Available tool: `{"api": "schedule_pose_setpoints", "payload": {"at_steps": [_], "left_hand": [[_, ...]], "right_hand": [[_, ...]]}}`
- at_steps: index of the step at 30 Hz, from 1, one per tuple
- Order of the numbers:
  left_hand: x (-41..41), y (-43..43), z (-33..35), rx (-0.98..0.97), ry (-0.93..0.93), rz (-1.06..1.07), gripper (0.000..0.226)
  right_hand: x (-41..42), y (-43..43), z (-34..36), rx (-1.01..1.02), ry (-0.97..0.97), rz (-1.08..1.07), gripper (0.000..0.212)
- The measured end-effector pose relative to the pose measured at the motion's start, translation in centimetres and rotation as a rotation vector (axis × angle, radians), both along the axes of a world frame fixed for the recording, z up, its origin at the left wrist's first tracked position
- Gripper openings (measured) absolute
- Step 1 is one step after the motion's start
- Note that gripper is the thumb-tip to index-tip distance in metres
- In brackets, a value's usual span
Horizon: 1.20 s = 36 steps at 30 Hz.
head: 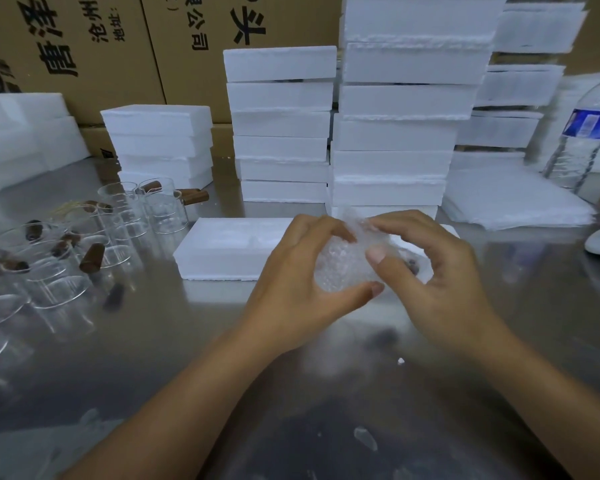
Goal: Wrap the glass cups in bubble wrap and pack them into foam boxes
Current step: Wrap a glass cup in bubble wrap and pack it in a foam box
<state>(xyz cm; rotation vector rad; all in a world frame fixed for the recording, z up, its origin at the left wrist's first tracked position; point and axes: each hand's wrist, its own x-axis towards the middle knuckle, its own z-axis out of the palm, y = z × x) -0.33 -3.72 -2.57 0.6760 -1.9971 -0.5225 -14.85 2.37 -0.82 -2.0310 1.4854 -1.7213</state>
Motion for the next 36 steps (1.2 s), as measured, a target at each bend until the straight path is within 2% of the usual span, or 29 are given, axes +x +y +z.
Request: {"api": "schedule_pose_setpoints", "payload": {"at_steps": [3, 6, 11, 16, 19, 22, 25, 29, 32, 36], "left_hand": [[-0.1, 0.3, 0.3, 0.152, 0.105, -0.042, 0.071], [-0.1, 0.5, 0.4, 0.135, 0.109, -0.069, 0.084], [-0.2, 1.1, 0.5, 0.031, 0.057, -0.114, 0.085], [-0.3, 1.2, 0.4, 0.018, -0.011, -0.132, 0.087], [-0.5, 1.2, 0.4, 0.049, 0.037, -0.125, 0.08], [-0.3, 0.9, 0.5, 0.021, 0.081, -0.069, 0.079], [0.0, 0.6, 0.4, -0.005, 0.106, -0.012, 0.077], [0.0, 0.4, 0.2, -0.047, 0.1, 0.001, 0.078], [-0.1, 0.5, 0.2, -0.091, 0.058, 0.0, 0.079], [-0.4, 0.5, 0.2, -0.044, 0.065, -0.008, 0.079]], "right_hand": [[-0.1, -0.1, -0.6, -0.074, 0.201, -0.012, 0.024], [-0.3, -0.2, -0.7, -0.08, 0.293, -0.039, 0.033], [-0.1, -0.3, -0.3, -0.034, 0.352, -0.054, 0.054], [0.0, -0.4, -0.2, -0.05, 0.518, -0.071, 0.059], [-0.4, -0.3, -0.1, -0.104, 0.396, -0.042, 0.052], [-1.2, -0.2, 0.2, -0.197, 0.218, -0.105, 0.026], [-2.0, -0.4, 0.3, -0.043, -0.015, -0.13, 0.034], [-2.0, -0.9, 0.0, 0.21, -0.267, -0.033, 0.009], [-1.8, -1.1, 0.0, 0.293, -0.372, 0.029, 0.024], [-2.1, -1.1, 0.4, 0.338, -0.571, 0.063, 0.023]]}}
